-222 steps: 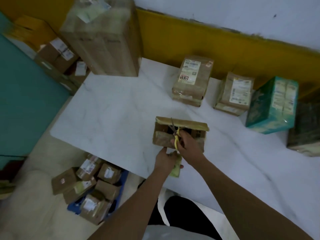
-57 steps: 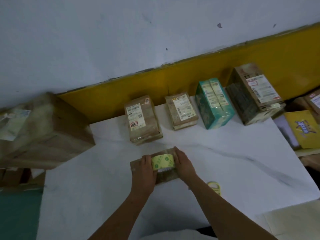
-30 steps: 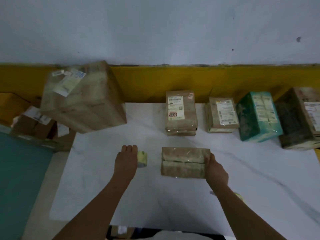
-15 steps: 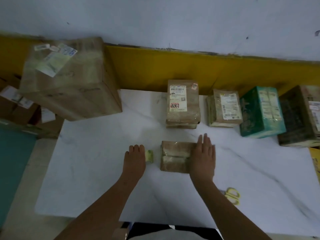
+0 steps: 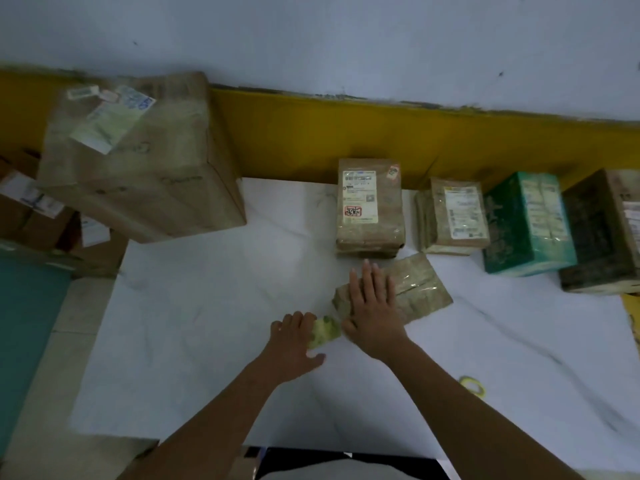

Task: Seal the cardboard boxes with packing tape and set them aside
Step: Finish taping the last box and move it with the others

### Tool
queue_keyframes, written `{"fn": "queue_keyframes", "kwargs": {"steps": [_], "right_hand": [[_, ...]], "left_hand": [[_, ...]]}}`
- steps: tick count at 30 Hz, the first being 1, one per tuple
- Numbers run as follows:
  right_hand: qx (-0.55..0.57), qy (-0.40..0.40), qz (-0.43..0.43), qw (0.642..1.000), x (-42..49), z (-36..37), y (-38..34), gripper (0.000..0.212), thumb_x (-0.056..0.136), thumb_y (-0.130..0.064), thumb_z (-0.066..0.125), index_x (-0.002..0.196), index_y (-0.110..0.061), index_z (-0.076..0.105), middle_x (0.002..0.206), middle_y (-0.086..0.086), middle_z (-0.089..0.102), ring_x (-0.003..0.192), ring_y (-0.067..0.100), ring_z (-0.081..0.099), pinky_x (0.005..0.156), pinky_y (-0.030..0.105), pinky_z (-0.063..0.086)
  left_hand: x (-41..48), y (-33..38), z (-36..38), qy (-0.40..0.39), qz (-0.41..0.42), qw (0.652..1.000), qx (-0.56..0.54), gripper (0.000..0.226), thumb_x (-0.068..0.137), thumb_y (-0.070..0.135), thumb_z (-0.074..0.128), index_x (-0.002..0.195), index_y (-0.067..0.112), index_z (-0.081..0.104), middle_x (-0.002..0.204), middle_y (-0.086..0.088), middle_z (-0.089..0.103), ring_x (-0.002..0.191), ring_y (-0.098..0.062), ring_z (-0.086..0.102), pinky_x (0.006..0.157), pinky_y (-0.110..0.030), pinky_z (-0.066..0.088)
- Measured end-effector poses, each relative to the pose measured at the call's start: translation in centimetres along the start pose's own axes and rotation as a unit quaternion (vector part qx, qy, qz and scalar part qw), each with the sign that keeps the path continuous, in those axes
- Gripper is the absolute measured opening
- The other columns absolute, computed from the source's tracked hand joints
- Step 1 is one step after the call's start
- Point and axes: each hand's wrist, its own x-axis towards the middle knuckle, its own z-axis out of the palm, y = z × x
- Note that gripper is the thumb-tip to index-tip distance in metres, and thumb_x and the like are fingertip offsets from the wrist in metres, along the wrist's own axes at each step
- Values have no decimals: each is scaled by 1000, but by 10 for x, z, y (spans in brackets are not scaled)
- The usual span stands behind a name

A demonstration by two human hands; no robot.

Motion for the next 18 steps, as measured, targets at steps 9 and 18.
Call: {"fn": "queue_keyframes", "kwargs": {"steps": [9, 18], "right_hand": [[-4, -12, -8, 1000, -5, -7, 12, 75, 94, -53, 23, 155, -10, 16, 161, 21, 7, 149, 39, 5, 117, 58, 13], [189, 11, 305, 933, -136, 8, 92, 37, 87, -8, 62, 124, -11, 59, 129, 3, 50, 112, 22, 53, 82, 32, 50]], "left_hand": [[18, 70, -15, -36, -131, 948, -286, 29, 100, 45, 43, 106, 17, 49, 101, -6, 64, 93, -26, 62, 75, -34, 45], [31, 98, -36, -127, -152, 858, -473, 25, 73, 16, 74, 96, 6, 70, 83, -17, 72, 75, -32, 72, 58, -31, 55]]}}
